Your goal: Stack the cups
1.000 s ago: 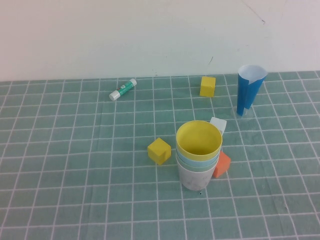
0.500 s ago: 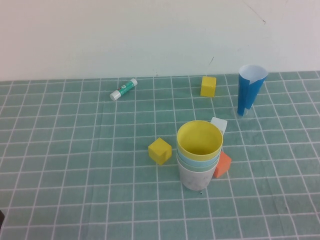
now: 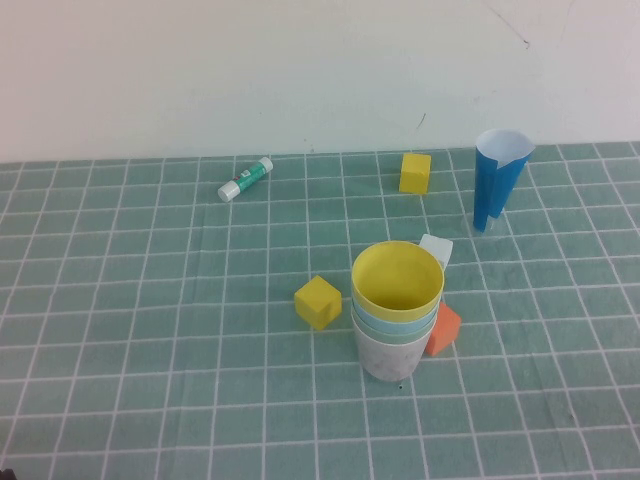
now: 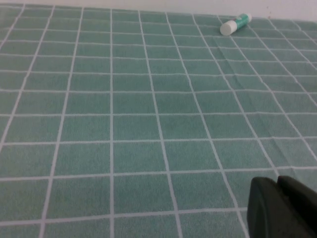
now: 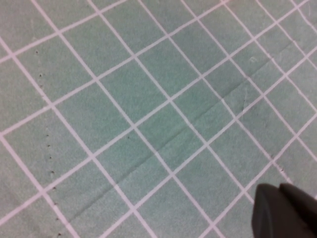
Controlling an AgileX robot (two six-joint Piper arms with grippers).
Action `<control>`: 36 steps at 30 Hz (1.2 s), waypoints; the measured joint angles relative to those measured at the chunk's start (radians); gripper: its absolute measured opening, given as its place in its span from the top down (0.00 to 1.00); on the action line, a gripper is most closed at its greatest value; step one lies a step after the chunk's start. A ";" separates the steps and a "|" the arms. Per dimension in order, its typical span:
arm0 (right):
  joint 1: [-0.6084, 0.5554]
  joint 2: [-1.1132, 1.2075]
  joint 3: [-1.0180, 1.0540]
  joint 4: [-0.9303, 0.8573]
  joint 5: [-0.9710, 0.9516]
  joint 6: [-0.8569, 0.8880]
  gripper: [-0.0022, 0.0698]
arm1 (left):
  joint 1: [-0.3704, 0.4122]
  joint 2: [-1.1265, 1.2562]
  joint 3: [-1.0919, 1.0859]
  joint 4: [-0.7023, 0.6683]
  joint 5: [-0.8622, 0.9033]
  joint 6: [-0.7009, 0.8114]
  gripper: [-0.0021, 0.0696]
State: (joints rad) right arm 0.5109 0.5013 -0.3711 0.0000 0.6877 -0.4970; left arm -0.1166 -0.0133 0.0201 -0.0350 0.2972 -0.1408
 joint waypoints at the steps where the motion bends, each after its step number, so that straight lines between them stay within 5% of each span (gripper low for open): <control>1: 0.000 0.000 0.000 0.000 0.000 0.000 0.97 | 0.000 0.000 0.000 0.000 0.000 0.010 0.97; 36: -0.023 -0.051 0.000 0.000 0.000 -0.002 0.97 | 0.000 -0.001 -0.002 0.000 0.008 0.059 0.97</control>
State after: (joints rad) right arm 0.4882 0.4499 -0.3711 0.0000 0.6877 -0.4995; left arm -0.1166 -0.0140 0.0184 -0.0350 0.3050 -0.0822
